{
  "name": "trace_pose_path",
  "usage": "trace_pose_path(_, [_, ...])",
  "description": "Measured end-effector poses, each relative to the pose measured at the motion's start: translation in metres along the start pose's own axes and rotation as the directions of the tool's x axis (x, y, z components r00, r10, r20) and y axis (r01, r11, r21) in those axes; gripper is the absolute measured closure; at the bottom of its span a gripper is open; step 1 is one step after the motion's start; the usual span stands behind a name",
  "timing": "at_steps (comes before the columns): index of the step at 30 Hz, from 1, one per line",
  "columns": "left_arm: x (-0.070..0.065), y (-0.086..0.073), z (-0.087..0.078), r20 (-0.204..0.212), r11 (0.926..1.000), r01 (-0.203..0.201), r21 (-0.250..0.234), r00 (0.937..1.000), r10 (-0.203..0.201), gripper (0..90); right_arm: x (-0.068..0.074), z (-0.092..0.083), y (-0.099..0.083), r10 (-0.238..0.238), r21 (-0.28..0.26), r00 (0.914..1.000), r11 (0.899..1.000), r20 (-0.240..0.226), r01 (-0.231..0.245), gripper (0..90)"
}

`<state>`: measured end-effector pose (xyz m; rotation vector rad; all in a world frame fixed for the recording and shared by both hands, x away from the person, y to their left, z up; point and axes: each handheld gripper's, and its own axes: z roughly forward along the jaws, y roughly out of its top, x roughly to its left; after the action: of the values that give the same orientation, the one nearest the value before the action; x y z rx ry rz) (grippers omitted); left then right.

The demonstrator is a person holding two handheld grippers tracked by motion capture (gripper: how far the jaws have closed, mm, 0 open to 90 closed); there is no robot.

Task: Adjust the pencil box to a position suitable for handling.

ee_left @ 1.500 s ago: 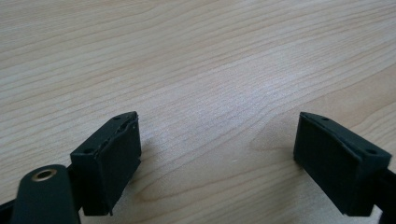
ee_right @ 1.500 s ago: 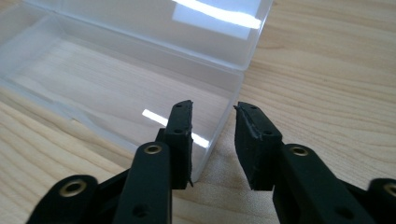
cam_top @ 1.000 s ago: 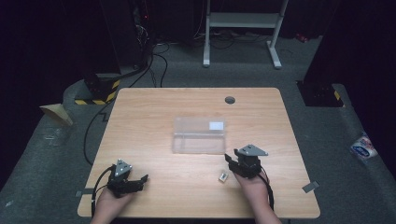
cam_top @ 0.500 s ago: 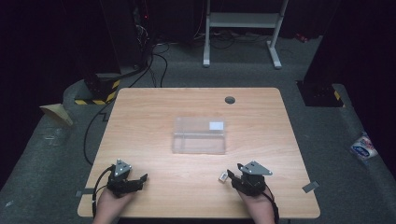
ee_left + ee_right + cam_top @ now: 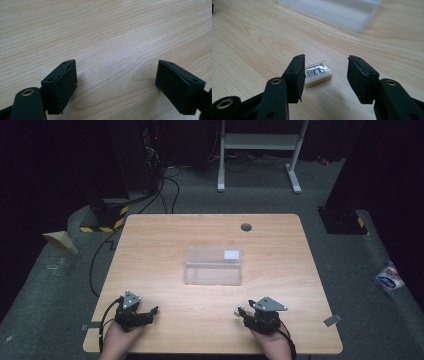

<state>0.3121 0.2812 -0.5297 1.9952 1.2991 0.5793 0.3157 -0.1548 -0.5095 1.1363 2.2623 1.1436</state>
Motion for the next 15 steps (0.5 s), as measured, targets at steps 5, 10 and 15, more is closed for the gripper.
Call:
trace_pose_path(5, [0.000, 0.000, 0.000, 0.002, 1.0000, 0.002, -0.001, 1.0000, -0.002, 17.7, 0.006, 0.010, 0.001, -0.018, 0.032, 0.9998, 0.999, -0.011, 0.018, 48.2])
trace_pose_path(10, [0.000, -0.001, -0.001, 0.005, 1.0000, -0.001, 0.001, 1.0000, 0.001, 17.7, 0.008, 0.017, 0.000, -0.027, 0.061, 0.9996, 0.998, -0.006, 0.028, 47.5])
trace_pose_path(15, [0.000, -0.001, -0.001, 0.005, 1.0000, -0.001, 0.000, 1.0000, 0.001, 17.7, 0.011, 0.020, 0.000, -0.060, 0.083, 0.9982, 0.995, 0.005, 0.059, 48.3])
